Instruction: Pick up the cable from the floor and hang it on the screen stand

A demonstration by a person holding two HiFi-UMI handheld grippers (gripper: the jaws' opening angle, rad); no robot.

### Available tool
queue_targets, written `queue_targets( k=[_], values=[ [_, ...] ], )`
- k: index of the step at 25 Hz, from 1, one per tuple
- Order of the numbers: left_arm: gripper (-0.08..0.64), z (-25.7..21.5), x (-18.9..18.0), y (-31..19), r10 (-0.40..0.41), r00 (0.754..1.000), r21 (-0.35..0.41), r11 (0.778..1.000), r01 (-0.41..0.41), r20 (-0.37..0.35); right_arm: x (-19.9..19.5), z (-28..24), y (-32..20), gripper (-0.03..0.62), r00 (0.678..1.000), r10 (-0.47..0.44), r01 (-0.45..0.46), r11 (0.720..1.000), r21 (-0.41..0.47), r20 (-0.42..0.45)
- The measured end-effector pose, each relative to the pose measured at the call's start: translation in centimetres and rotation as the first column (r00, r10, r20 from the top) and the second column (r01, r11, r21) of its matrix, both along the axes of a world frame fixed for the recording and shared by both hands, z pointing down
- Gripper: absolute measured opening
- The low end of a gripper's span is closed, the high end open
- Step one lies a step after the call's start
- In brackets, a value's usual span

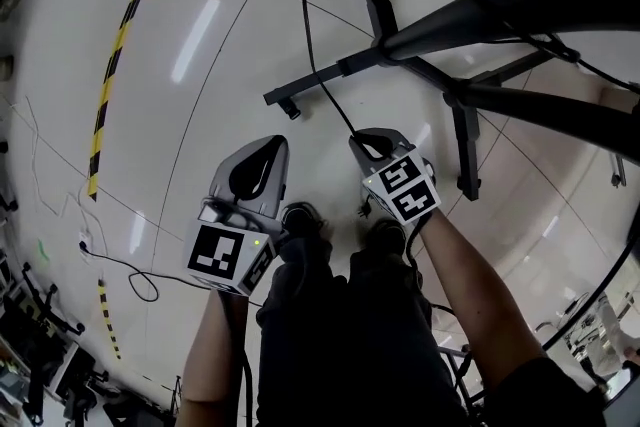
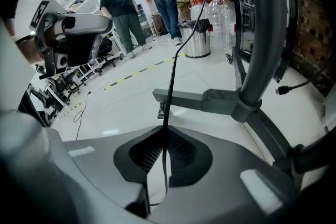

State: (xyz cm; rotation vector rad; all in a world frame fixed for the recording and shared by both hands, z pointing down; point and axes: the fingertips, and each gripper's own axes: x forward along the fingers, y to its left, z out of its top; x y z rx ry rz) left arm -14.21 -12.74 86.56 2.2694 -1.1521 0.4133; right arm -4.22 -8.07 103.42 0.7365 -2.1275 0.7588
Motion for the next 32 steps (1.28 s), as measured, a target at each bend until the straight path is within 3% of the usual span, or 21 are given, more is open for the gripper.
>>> queue_targets(
  k=[6, 16, 21, 27, 29, 32],
  values=[
    [0.006, -7.6, 0.8, 0.5, 0.015, 1.000, 0.004, 1.000, -0.015, 0.001, -0.3, -10.4, -0.2, 0.020, 1.000, 0.005, -0.006, 0.999, 0.051, 0.031],
    [0.006, -22.1, 2.4, -0.3, 0.053, 0.999, 0.037, 0.998, -0.053, 0.012, 1.4, -29.6, -1.3, 0.020, 0.998, 0.033, -0.044, 0.970, 0.238, 0.054],
    [0.005, -29.6, 4.7, -0.9, 0.087, 0.996, 0.071, 0.994, -0.086, -0.005, 3.0, -40.2, -1.9, 0.020, 0.999, -0.010, 0.027, 0.914, 0.405, -0.043],
    [0.006, -38.2, 9.4, -0.8, 0.151, 0.986, 0.159, 0.977, -0.138, -0.072, 5.7, -51.5, -2.3, 0.020, 0.999, 0.052, -0.047, 0.866, 0.498, 0.005],
    [0.006, -40.4, 10.5, -0.5, 0.175, 0.982, 0.176, 0.971, -0.160, -0.073, 6.7, -55.4, -2.5, 0.020, 0.995, 0.088, -0.096, 0.826, 0.556, 0.040],
    [0.005, -43.7, 11.8, 0.6, 0.212, 0.975, 0.196, 0.961, -0.194, -0.075, 8.5, -62.0, -2.0, 0.020, 0.987, 0.138, -0.155, 0.744, 0.650, 0.077]
  ],
)
